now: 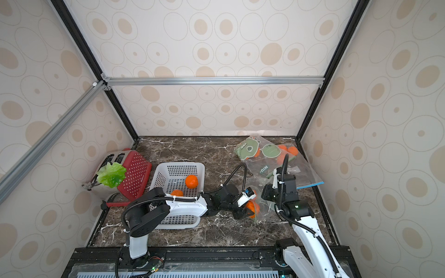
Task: Open the zip-top bag and take out the orange
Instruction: Pick up the orange from the zipper food storage bag.
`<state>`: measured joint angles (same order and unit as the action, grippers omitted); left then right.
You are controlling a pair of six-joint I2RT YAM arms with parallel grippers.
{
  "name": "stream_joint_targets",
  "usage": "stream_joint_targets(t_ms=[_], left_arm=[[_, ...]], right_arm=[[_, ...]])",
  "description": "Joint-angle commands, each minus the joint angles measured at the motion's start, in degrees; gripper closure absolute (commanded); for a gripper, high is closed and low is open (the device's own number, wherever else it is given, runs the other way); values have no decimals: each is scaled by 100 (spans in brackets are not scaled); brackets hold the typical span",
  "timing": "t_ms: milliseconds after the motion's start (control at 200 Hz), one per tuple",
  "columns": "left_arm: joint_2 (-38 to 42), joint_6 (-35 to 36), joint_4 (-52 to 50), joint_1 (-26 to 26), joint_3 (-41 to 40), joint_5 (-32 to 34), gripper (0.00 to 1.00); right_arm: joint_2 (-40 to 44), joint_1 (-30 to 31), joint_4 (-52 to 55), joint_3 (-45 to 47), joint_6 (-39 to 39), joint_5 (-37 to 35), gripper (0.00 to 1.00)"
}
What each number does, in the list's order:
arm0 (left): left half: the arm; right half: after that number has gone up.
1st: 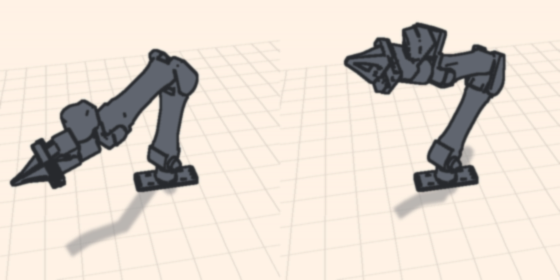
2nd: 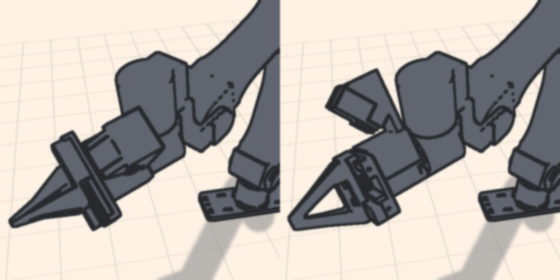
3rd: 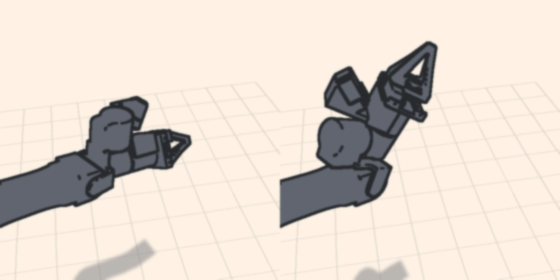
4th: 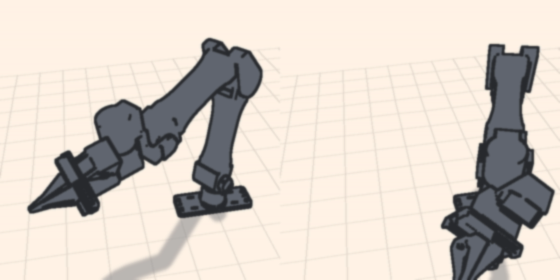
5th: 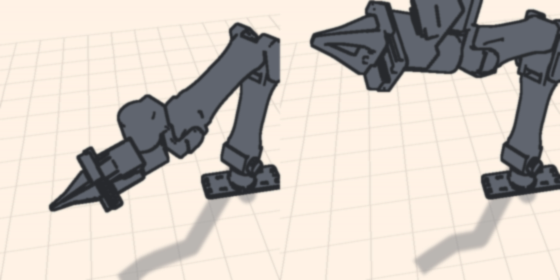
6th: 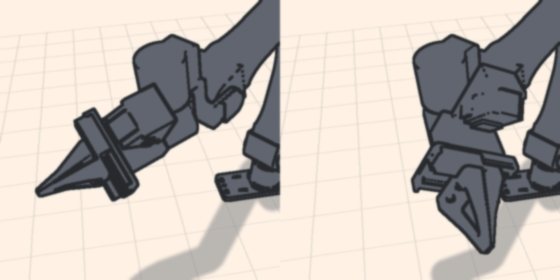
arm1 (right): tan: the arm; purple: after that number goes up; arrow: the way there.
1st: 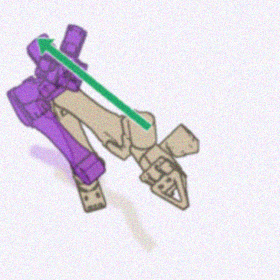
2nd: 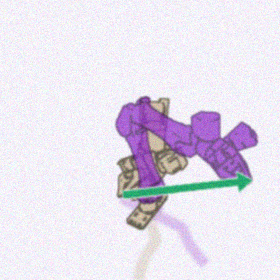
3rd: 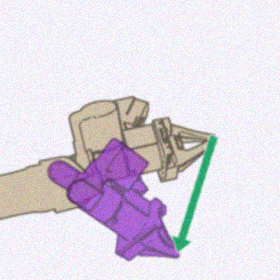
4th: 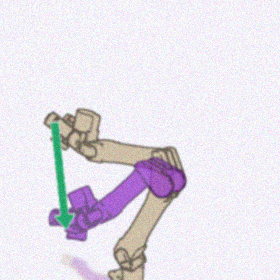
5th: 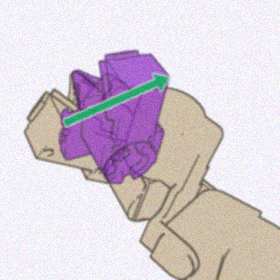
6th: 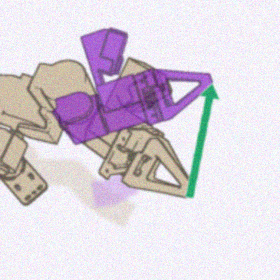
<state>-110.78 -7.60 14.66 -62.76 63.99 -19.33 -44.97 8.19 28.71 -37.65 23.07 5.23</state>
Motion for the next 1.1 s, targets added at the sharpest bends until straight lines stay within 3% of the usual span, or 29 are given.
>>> stream_joint_targets(t_ms=[0,696,906,1097], left_arm=[[168,237,-629,-43,-43,342,73],[1828,496,-1697,185,-756,741,75],[2448,376,-1933,338,-850,1133,75],[3401,139,-2271,874,-1109,1958,75]], right_arm=[[79,-10,91,6,13,-240,100],[101,-27,88,12,5,-287,100],[113,-27,85,21,13,-295,100],[138,-36,75,38,31,-269,100]])
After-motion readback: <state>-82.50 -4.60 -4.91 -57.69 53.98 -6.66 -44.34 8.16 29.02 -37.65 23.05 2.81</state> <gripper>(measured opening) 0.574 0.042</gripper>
